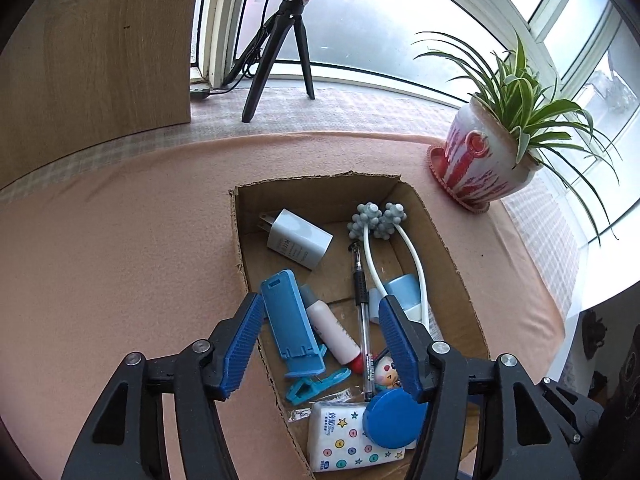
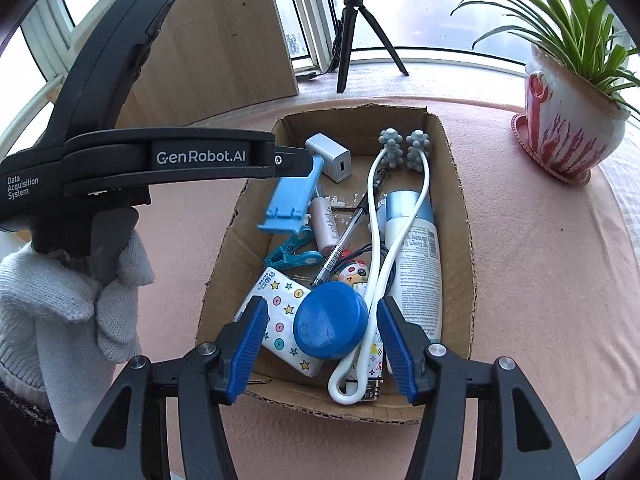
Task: Organize objects
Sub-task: 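Open both tools to drop the stand and lid into the box, then move both tools toward the black printed card on the table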
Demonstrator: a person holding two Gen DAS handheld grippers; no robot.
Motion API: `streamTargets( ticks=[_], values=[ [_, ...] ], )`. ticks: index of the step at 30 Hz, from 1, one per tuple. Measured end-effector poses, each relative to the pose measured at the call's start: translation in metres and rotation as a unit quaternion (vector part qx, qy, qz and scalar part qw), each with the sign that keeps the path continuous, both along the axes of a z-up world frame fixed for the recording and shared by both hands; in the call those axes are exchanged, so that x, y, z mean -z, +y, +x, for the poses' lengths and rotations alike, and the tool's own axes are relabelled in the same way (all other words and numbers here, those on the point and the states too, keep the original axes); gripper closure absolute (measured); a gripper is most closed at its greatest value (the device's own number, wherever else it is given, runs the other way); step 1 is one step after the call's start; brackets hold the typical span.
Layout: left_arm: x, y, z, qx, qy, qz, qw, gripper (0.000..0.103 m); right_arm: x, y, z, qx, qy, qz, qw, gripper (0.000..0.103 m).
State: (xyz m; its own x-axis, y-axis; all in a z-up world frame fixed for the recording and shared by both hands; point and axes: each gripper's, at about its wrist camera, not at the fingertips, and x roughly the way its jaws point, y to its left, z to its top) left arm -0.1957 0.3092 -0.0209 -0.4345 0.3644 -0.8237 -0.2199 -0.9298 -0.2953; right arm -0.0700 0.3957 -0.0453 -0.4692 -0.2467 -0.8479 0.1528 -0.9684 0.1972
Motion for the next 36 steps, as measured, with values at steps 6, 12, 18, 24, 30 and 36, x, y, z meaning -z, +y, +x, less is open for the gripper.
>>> streamTargets(
  ticks=[6,12,18,24,30,36],
  values=[
    [-0.005,-0.021,0.011,-0.017,0.005,-0.003,0.9998,0.038,-0.001,0.0,-0.001,0.003,-0.001,-0.008,1.0,0.042],
    [-0.005,-0.063,0.034,-0.053,0.005,-0.008,0.9986,0.037,-0.007,-0.007,0.001,-0.003,0.007,-0.011,1.0,0.042],
    [-0.003,-0.128,0.079,-0.106,0.0,-0.012,0.9942,0.036,-0.017,-0.026,0.004,-0.035,0.028,-0.026,0.999,0.042],
    [0.008,-0.199,0.141,-0.164,-0.016,-0.038,0.9856,0.033,-0.021,-0.073,0.005,-0.111,0.037,-0.034,0.993,0.042],
    [0.017,-0.256,0.199,-0.221,-0.031,-0.051,0.9735,0.032,-0.005,-0.139,0.007,-0.209,-0.004,-0.023,0.978,0.042],
    [0.03,-0.283,0.242,-0.247,-0.052,-0.036,0.9671,0.024,0.015,-0.209,0.02,-0.313,-0.034,0.005,0.949,0.042]
  ],
)
